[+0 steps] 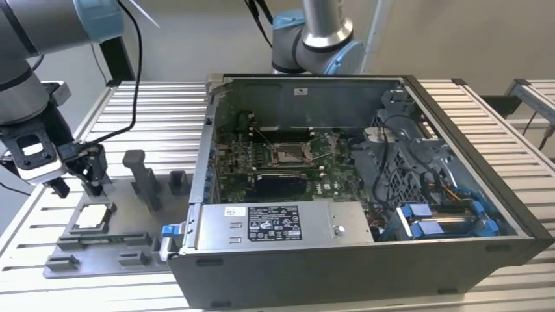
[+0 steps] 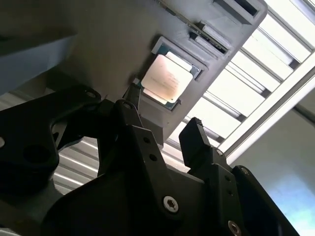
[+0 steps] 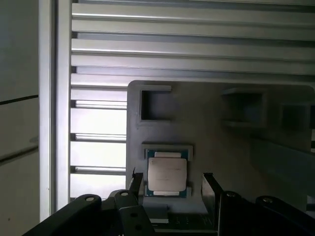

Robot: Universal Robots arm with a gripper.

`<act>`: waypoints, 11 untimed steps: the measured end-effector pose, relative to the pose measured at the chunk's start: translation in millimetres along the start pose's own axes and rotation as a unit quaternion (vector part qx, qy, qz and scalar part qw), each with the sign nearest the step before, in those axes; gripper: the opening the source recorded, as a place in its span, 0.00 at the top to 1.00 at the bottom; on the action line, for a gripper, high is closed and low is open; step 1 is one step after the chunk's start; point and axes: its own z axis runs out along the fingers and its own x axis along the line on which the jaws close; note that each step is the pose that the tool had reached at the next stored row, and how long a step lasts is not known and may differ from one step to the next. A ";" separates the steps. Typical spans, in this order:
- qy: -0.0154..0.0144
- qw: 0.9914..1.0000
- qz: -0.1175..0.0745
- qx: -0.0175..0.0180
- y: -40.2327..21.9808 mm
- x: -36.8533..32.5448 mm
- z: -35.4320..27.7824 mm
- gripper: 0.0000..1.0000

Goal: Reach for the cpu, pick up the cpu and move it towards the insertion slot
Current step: 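Pick up the cpu and move it towards the insertion slot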

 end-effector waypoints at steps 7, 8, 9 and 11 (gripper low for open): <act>0.000 1.000 0.000 0.000 -4.1 0.4 12.6 0.00; 0.004 1.000 0.000 0.000 -4.5 0.4 13.2 0.00; 0.009 1.000 0.000 0.000 -4.9 0.4 13.5 0.00; 0.010 1.000 0.000 0.000 -5.1 0.5 16.8 0.00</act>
